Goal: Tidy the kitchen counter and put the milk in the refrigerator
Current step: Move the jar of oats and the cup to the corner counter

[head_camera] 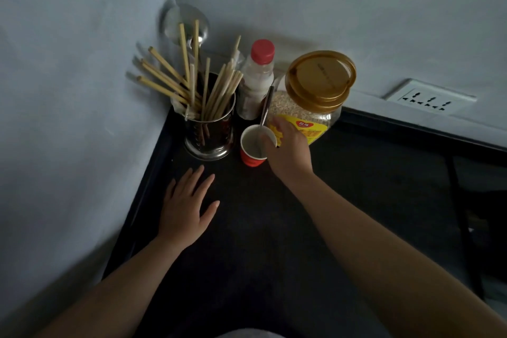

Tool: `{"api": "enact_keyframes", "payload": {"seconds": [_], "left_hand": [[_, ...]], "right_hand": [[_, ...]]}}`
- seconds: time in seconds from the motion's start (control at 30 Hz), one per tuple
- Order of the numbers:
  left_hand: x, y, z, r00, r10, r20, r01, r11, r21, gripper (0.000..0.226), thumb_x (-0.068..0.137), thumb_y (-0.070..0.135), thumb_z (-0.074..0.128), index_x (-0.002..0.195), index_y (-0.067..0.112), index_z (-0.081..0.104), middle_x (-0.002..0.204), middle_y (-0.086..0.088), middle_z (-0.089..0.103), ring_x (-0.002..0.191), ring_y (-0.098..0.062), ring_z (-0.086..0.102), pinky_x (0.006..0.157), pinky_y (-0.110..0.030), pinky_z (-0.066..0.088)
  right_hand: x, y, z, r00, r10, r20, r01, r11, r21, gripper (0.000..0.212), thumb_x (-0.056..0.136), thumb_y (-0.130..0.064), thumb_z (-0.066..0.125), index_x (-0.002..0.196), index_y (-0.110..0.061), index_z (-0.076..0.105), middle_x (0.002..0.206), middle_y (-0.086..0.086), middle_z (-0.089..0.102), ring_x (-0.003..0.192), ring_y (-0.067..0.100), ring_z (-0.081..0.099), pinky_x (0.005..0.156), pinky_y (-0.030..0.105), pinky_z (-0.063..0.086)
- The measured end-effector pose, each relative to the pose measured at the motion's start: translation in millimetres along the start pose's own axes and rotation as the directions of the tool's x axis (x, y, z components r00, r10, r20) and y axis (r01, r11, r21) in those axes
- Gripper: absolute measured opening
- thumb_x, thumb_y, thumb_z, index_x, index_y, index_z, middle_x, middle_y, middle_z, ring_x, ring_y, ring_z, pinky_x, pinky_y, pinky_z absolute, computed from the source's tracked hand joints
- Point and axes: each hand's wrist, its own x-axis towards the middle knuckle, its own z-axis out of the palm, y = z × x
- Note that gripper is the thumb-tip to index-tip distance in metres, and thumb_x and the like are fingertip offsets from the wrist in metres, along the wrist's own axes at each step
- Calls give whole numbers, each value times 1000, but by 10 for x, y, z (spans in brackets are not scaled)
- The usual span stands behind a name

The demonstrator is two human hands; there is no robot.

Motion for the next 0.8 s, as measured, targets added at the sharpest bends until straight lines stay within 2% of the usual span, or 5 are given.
{"api": "enact_keyframes", "payload": {"seconds": [0.23,0.37,0.5,0.67,0.8], "left_hand": [[2,-7,11,1000,-14,-6,14,1000,-11,60,88,54,31,140,26,36,154,-2,26,142,-19,16,112,-47,17],[4,-6,19,1000,-13,-18,13,1000,-18,60,87,54,33,139,26,38,153,-2,28,142,-20,19,111,-47,18],[3,-9,31,999,-9,-33,7,999,-40,59,86,53,35,139,25,39,153,-2,27,142,-20,19,112,-48,17],[6,-4,41,999,-10,-42,8,999,-39,59,86,53,35,139,25,38,153,-2,27,142,-20,18,112,-47,17],[9,-8,34,999,-10,-38,9,1000,-21,60,86,53,34,139,26,39,153,-2,28,142,-20,20,112,-47,17]], "right_hand": [[49,-33,276,985,171,11,-171,981,96,37,88,-33,55,123,-21,51,115,1,60,103,20,57,84,43,52],[64,-44,268,967,253,-25,-247,958,146,31,89,-30,55,118,-20,54,109,-3,60,98,16,57,79,38,52],[126,-71,236,958,278,-72,-259,945,199,15,88,-29,57,99,-21,65,87,-12,60,82,9,56,66,27,44],[130,-60,252,955,284,-90,-259,941,217,11,87,-30,59,88,-21,66,79,-11,62,74,9,57,61,26,44],[88,-58,186,980,186,-70,-170,967,192,11,87,-26,60,90,-18,66,81,-9,62,76,9,58,64,27,48]]}}
